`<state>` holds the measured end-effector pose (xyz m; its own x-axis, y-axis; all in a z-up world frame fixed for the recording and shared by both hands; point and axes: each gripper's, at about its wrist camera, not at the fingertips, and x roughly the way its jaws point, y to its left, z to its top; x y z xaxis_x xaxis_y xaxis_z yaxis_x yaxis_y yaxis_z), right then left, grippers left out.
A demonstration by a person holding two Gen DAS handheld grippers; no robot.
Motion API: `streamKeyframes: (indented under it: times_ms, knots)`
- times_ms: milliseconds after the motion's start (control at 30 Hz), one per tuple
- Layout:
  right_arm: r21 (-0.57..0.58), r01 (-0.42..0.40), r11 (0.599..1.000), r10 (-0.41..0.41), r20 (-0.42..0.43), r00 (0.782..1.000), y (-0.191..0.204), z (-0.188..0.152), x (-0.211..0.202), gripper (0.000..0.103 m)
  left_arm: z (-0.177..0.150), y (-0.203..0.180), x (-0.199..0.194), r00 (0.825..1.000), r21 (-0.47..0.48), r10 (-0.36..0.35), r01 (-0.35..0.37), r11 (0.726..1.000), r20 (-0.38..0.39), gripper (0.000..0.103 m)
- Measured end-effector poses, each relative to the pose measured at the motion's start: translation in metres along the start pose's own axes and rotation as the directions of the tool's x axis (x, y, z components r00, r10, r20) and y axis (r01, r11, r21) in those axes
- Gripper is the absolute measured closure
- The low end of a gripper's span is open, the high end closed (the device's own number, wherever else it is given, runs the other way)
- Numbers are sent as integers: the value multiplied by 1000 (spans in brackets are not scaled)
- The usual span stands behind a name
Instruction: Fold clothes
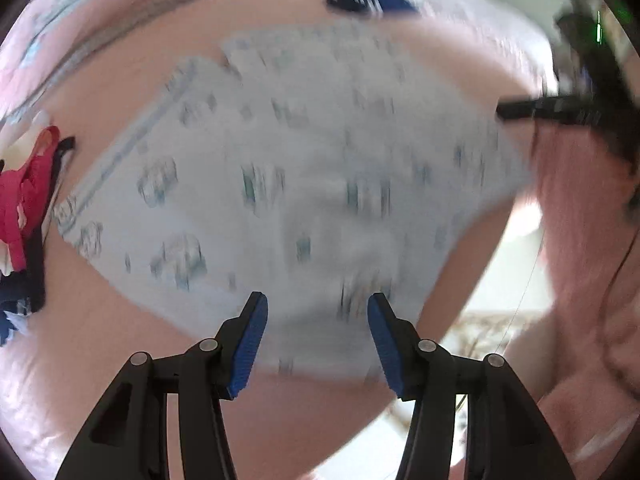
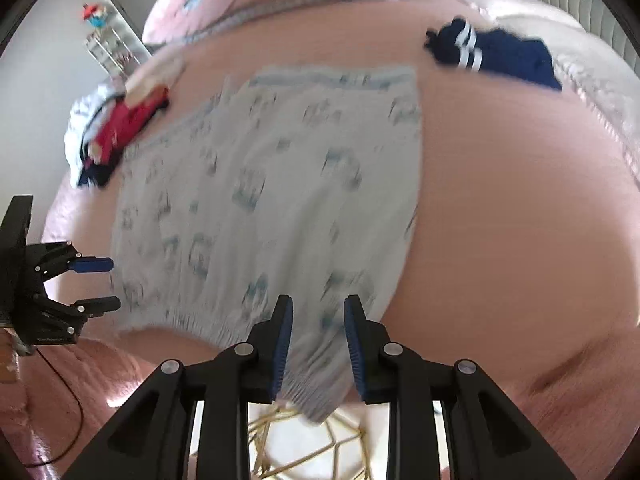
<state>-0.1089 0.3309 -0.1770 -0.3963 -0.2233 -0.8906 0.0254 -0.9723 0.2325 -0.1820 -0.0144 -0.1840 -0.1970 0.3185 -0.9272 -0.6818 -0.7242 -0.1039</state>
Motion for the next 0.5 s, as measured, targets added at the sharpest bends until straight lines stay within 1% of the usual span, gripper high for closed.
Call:
streamKeyframes:
  times_ms: [33, 100, 200, 267, 333, 400, 500]
  knots:
    - [-7, 11, 1000, -11, 12, 1000, -7, 11, 0, 76, 11, 3, 0, 1000, -28, 1, 0, 1000, 27, 54]
    - [-6, 45, 999, -45, 19, 999, -24, 37, 6, 76, 36, 2, 1, 996, -66, 30, -25, 998, 84, 54]
    - [20, 68, 997, -68, 6, 998, -50, 81, 28, 76, 72, 0, 11, 986, -101, 71, -56, 993, 153, 54]
    - [19, 84, 996, -84, -4, 996, -62, 109, 45, 76, 85, 5, 10, 979, -132, 79, -54, 990, 186, 54]
    - [20, 91, 996, -91, -11, 996, -77, 131, 59, 76, 116, 17, 25, 974, -182, 91, -53, 982, 209, 54]
    - [57, 67, 996, -65, -30, 997, -93, 157, 78, 76, 140, 31, 42, 972, -240, 112, -61, 969, 205, 54]
    - [113, -8, 994, 16, -70, 997, -109, 180, 102, 76, 173, 56, 72, 974, -338, 130, -62, 939, 184, 54]
